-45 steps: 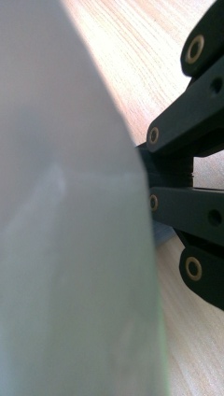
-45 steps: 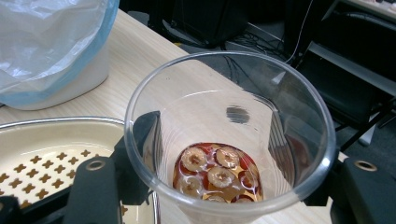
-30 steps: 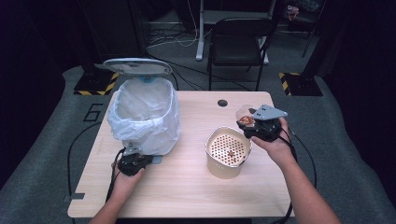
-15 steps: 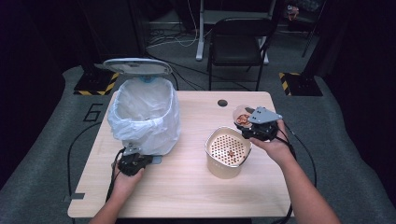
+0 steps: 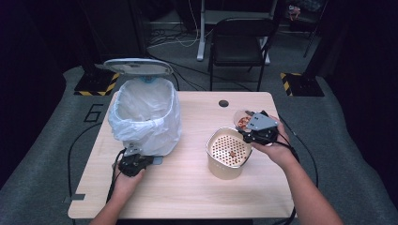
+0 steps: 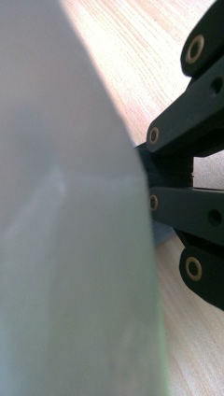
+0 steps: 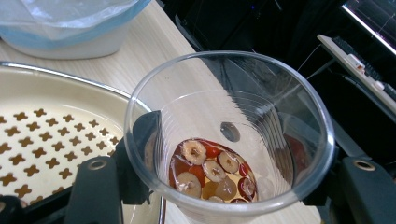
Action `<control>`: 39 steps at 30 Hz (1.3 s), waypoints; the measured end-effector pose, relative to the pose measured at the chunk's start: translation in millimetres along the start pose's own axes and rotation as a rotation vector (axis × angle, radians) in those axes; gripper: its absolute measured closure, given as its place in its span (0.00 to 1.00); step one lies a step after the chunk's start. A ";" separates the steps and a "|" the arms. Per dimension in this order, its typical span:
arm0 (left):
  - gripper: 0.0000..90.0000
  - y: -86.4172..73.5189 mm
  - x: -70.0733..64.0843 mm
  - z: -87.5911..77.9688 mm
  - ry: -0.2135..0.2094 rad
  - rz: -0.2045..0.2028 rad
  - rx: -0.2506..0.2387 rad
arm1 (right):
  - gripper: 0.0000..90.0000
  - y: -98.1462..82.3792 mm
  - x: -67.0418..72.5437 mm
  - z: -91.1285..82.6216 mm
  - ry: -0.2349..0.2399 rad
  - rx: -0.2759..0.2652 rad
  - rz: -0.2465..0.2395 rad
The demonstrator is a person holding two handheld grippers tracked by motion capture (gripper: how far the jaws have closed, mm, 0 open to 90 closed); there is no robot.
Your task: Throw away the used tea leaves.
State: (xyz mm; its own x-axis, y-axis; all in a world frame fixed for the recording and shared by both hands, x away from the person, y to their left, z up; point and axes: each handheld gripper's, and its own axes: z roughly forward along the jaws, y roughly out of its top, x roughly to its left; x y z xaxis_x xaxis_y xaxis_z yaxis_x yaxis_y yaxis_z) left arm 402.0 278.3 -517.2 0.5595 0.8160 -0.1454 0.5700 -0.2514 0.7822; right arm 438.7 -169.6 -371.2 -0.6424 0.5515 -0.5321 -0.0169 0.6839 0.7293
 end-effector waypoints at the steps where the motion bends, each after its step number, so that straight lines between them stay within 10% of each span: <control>1: 1.00 0.0 -0.1 0.0 0.000 -0.001 0.000 | 0.39 0.5 0.8 0.1 -0.001 0.002 -0.012; 39: 1.00 -0.1 0.0 0.1 0.001 -0.005 -0.003 | 0.42 13.5 33.4 -3.8 -0.070 0.077 -0.422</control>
State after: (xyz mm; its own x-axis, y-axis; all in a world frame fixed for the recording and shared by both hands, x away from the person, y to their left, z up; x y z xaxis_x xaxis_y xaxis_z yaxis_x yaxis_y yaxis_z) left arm 402.0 278.2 -517.4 0.5563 0.8176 -0.1484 0.5707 -0.2461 0.7834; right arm 414.1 -143.8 -377.5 -0.5380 0.2447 -0.8066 -0.2084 0.8886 0.4086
